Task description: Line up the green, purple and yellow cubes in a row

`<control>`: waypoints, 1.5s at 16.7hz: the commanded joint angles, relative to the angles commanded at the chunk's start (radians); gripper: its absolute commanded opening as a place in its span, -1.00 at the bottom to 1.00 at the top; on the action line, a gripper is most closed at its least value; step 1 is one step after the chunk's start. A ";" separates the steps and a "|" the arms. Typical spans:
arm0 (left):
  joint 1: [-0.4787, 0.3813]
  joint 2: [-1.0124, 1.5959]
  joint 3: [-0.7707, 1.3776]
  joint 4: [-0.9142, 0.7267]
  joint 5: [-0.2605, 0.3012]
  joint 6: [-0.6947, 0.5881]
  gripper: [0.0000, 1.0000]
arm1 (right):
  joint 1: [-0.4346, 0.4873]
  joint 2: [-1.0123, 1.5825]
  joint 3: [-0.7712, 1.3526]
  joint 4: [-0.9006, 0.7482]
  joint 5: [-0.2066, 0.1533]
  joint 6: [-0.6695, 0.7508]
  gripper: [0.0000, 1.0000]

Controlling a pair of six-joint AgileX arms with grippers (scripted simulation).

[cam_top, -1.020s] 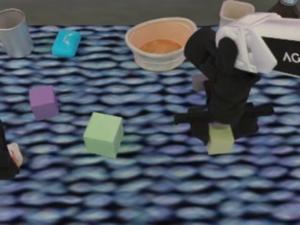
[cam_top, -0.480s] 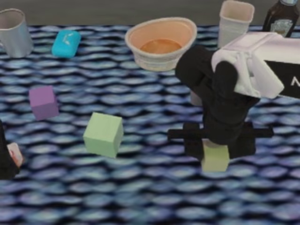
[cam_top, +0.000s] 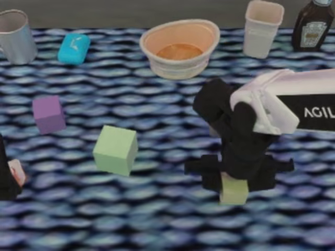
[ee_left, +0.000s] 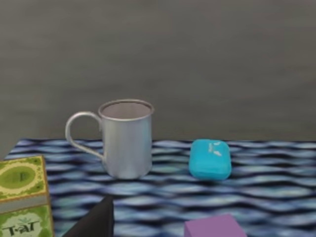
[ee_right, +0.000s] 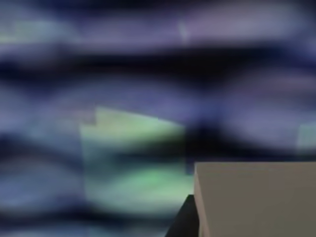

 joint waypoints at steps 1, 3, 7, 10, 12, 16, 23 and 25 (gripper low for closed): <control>0.000 0.000 0.000 0.000 0.000 0.000 1.00 | 0.001 0.011 -0.015 0.024 0.001 0.001 -1.00; 0.000 0.000 0.000 0.000 0.000 0.000 1.00 | 0.002 0.021 -0.027 0.041 0.001 0.001 -1.00; 0.000 0.000 0.000 0.000 0.000 0.000 1.00 | 0.002 0.021 -0.027 0.041 0.001 0.001 -0.85; 0.000 0.000 0.000 0.000 0.000 0.000 1.00 | 0.002 0.021 -0.027 0.041 0.001 0.001 -0.40; 0.000 0.000 0.000 0.000 0.000 0.000 1.00 | 0.002 0.021 -0.027 0.041 0.001 0.001 -0.10; 0.000 0.000 0.000 0.000 0.000 0.000 1.00 | 0.002 0.021 -0.027 0.041 0.001 0.001 0.51; 0.000 0.000 0.000 0.000 0.000 0.000 1.00 | 0.002 0.021 -0.027 0.041 0.001 0.001 1.00; 0.000 0.000 0.000 0.000 0.000 0.000 1.00 | 0.002 0.021 -0.027 0.041 0.001 0.001 1.00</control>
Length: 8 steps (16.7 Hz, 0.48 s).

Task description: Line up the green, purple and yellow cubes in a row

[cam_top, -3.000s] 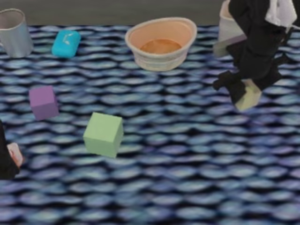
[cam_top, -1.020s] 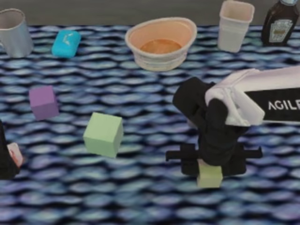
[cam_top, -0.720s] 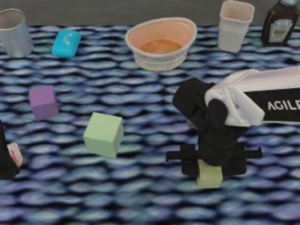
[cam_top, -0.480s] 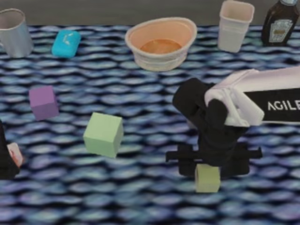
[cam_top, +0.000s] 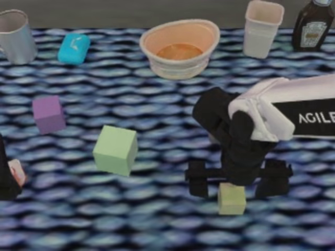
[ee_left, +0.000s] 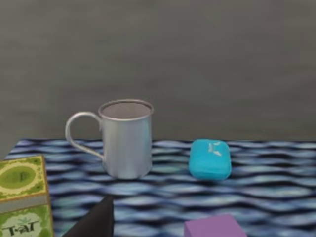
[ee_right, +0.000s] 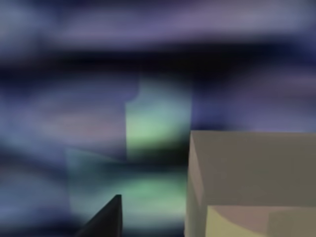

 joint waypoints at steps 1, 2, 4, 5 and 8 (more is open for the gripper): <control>0.000 0.000 0.000 0.000 0.000 0.000 1.00 | 0.000 0.000 0.000 0.000 0.000 0.000 1.00; 0.000 0.000 0.000 0.000 0.000 0.000 1.00 | 0.000 0.000 0.000 0.000 0.000 0.000 1.00; 0.000 0.000 0.000 0.000 0.000 0.000 1.00 | 0.000 -0.002 0.003 -0.004 0.000 0.000 1.00; 0.000 0.000 0.000 0.000 0.000 0.000 1.00 | 0.002 -0.007 0.013 -0.018 0.000 -0.001 1.00; 0.000 0.000 0.000 0.000 0.000 0.000 1.00 | 0.006 -0.049 0.068 -0.115 -0.001 0.002 1.00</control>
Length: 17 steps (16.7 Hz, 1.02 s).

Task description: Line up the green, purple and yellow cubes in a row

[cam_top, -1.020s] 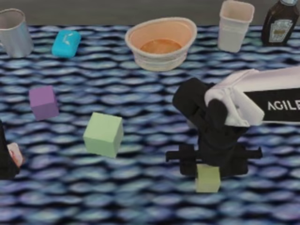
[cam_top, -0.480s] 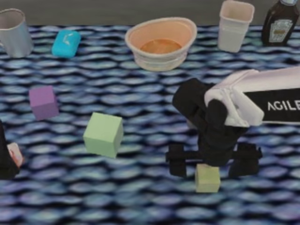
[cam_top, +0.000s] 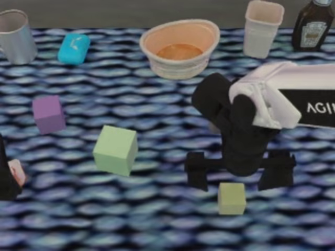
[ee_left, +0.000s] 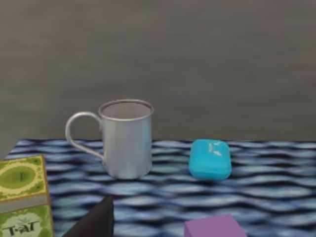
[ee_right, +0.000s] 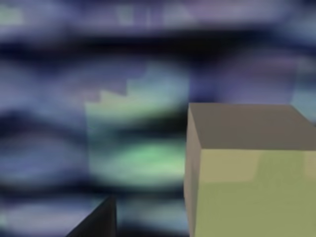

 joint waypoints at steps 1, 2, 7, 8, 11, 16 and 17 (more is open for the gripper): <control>0.000 0.000 0.000 0.000 0.000 0.000 1.00 | 0.002 -0.017 0.021 -0.044 0.000 0.000 1.00; 0.000 0.000 0.000 0.000 0.000 0.000 1.00 | 0.003 -0.033 0.041 -0.084 0.000 0.001 1.00; 0.000 0.000 0.000 0.000 0.000 0.000 1.00 | 0.005 -0.068 0.075 -0.143 0.001 -0.001 1.00; 0.000 0.000 0.000 0.000 0.000 0.000 1.00 | 0.000 -0.064 0.072 -0.140 0.001 -0.001 1.00; -0.005 0.029 0.028 -0.026 0.009 0.023 1.00 | 0.005 -0.087 0.052 -0.127 -0.001 -0.011 1.00; -0.039 0.287 0.261 -0.231 0.073 0.205 1.00 | 0.016 -0.292 -0.111 -0.017 -0.008 -0.088 1.00; -0.047 0.371 0.329 -0.289 0.089 0.257 1.00 | 0.013 -0.357 -0.158 0.014 -0.010 -0.109 1.00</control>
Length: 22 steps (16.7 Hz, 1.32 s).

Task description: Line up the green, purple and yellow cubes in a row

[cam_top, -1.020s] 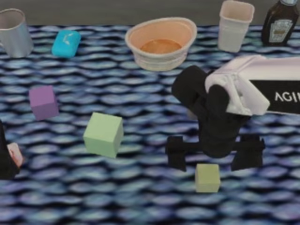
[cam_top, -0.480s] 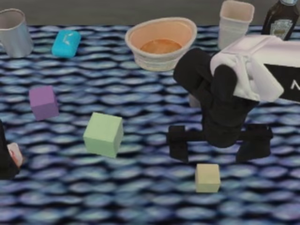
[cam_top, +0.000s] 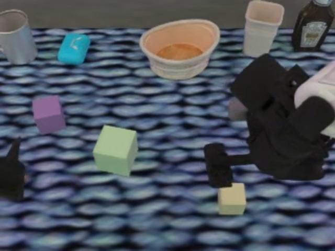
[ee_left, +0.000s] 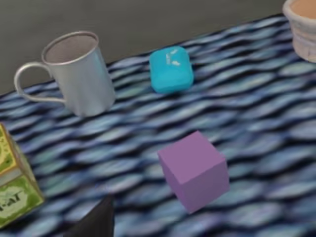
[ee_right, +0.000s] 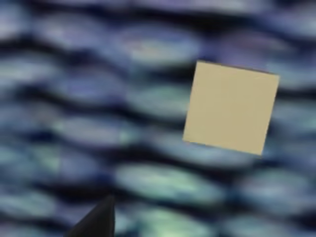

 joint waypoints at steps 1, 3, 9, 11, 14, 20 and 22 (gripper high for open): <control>-0.008 0.094 0.073 -0.062 0.015 0.055 1.00 | -0.005 -0.071 -0.051 0.034 -0.002 -0.023 1.00; -0.024 0.309 0.231 -0.192 0.042 0.172 1.00 | -0.025 -0.238 -0.169 0.113 -0.007 -0.077 1.00; -0.056 1.024 0.739 -0.575 0.078 0.525 1.00 | -0.166 -0.786 -0.563 0.377 -0.024 -0.259 1.00; -0.059 1.228 0.902 -0.680 0.072 0.628 1.00 | -0.234 -0.949 -0.682 0.460 -0.027 -0.317 1.00; -0.055 1.481 1.131 -0.802 0.047 0.759 1.00 | -0.351 -1.161 -0.840 0.580 -0.027 -0.401 1.00; -0.027 1.838 1.495 -0.917 -0.037 0.929 1.00 | -0.585 -1.475 -1.042 0.775 -0.017 -0.534 1.00; -0.017 1.898 1.573 -0.926 -0.062 0.958 1.00 | -0.642 -1.538 -1.075 0.816 -0.014 -0.560 1.00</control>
